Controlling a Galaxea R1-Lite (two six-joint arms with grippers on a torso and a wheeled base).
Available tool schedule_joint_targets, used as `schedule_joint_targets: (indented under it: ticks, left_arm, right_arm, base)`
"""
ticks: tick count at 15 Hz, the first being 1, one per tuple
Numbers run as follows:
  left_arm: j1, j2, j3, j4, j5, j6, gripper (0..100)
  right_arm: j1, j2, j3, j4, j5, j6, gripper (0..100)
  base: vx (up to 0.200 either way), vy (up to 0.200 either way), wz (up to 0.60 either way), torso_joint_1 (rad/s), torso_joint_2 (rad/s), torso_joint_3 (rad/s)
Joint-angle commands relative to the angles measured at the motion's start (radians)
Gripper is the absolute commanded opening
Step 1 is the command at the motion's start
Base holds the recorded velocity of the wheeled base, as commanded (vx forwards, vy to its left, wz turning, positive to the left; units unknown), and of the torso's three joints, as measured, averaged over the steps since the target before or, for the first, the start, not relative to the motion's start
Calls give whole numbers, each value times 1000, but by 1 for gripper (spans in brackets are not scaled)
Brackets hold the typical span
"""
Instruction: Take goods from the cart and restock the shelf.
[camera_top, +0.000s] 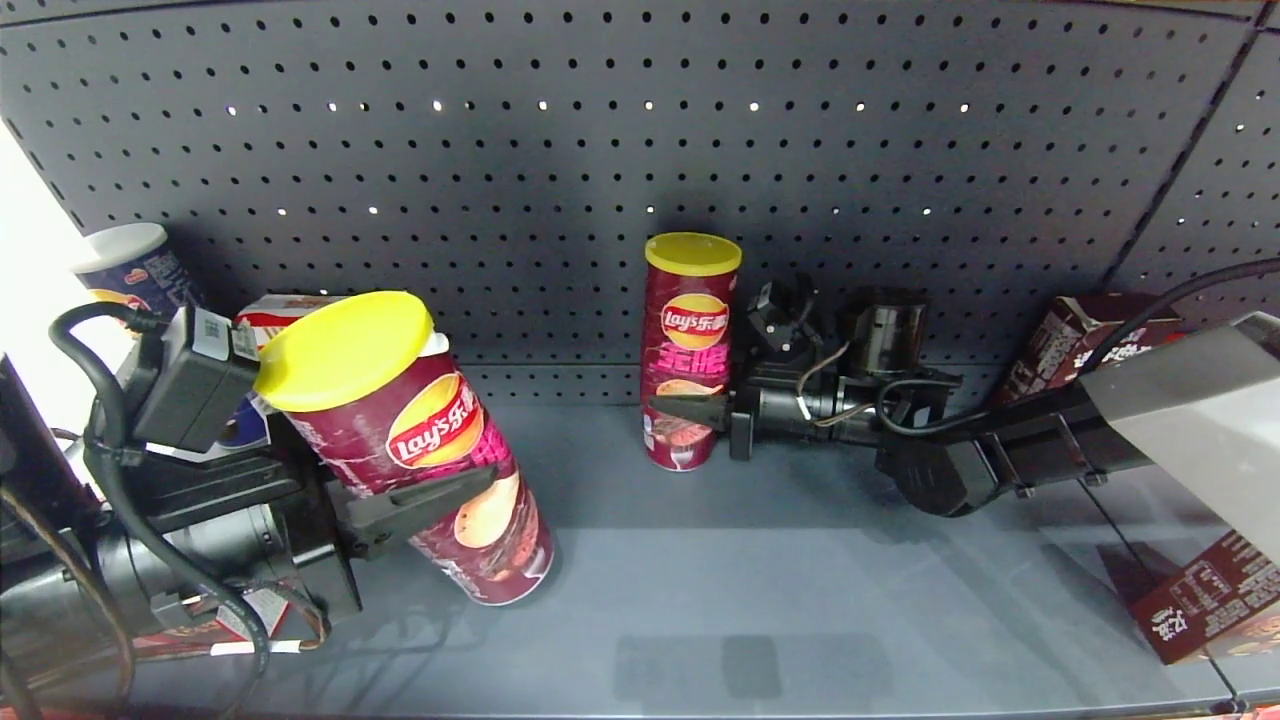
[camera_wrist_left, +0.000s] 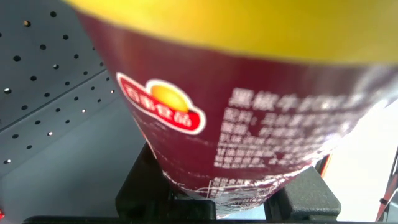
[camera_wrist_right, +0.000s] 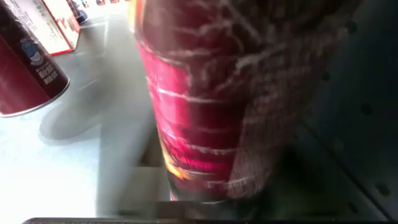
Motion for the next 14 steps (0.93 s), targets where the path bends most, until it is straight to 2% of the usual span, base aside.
schedule_joint_targets:
  ticks: [1,5,7,12,14]
  left_arm:
    - [0,1,6,0,0,1,0]
    - [0,-4,9,-2,0,3,0]
    - [0,-4,6,-2,0,3,0]
    - [0,-4,-2,-2,-2,0,0]
    - [-1,-2,1,-2,-2,0,0]
  right_arm:
    - [2,-4,1,1,-2,-1,0]
    - [10,-58,27,-1,-14,-1,0]
    - [22,-138,85,-1,-25,-1,0]
    - [76,-382,357,-16,-28,-5,0]
    - [108,-438,538,-128,-62,-5,0]
  base:
    - [0,0,0,0,0,0]
    - [0,0,0,0,0,0]
    - [0,0,0,0,0,0]
    - [0,0,0,0,0,0]
    - [0,0,0,0,0,0]
